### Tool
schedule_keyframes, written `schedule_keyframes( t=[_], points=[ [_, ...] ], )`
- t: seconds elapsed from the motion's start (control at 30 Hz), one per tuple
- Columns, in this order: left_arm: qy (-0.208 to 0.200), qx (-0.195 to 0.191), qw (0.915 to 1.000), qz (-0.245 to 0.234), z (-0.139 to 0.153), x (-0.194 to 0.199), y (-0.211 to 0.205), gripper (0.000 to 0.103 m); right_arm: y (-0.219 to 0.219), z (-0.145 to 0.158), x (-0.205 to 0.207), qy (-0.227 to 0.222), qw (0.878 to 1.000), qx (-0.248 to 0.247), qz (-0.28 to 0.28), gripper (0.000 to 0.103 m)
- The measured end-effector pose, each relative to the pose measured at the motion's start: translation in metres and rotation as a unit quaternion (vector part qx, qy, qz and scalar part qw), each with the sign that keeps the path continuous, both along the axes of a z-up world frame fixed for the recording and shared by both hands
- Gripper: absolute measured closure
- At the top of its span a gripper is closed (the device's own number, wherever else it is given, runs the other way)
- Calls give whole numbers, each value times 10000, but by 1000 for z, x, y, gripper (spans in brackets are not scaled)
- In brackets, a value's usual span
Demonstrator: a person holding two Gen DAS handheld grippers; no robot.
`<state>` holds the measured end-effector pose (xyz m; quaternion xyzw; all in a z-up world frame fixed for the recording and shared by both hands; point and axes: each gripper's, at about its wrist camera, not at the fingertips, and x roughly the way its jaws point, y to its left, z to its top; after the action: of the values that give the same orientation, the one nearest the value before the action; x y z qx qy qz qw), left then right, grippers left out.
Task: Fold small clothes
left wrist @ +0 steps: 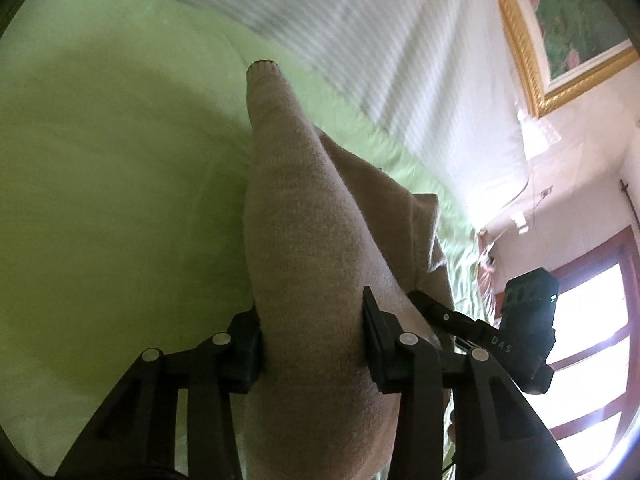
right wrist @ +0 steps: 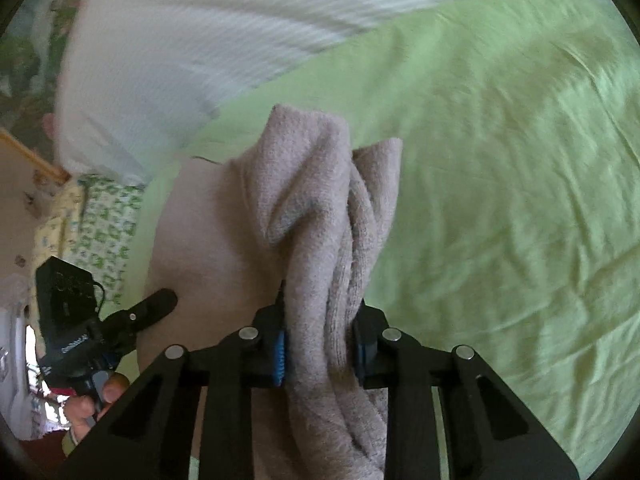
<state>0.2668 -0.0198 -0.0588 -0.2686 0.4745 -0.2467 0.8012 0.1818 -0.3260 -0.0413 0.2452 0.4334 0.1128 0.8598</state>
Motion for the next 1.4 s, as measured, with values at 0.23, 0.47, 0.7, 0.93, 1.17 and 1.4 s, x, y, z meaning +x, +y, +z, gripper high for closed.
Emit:
schedule_keyframes(
  t=[0.23, 0.47, 0.7, 0.93, 1.17, 1.4],
  points=[
    [-263, 182, 9992, 259, 23, -12, 68, 62, 59, 11, 15, -223, 9976, 380, 527, 76],
    [4, 101, 9972, 745, 7, -21, 127, 62, 108, -11, 35, 30, 9945, 433, 953, 77],
    [280, 221, 9960, 819, -31, -29, 139, 61, 108, -39, 47, 355, 9937, 464, 954, 71],
    [332, 277, 9954, 857, -39, -29, 135, 56, 104, -43, 53, 422, 9943, 240, 944, 61],
    [300, 480, 9926, 1078, -29, -49, 142, 55, 92, -16, 42, 168, 9973, 66, 711, 59],
    [290, 645, 9907, 1166, -17, -86, 150, 56, 89, 7, 10, -143, 9979, -5, 625, 59]
  ],
)
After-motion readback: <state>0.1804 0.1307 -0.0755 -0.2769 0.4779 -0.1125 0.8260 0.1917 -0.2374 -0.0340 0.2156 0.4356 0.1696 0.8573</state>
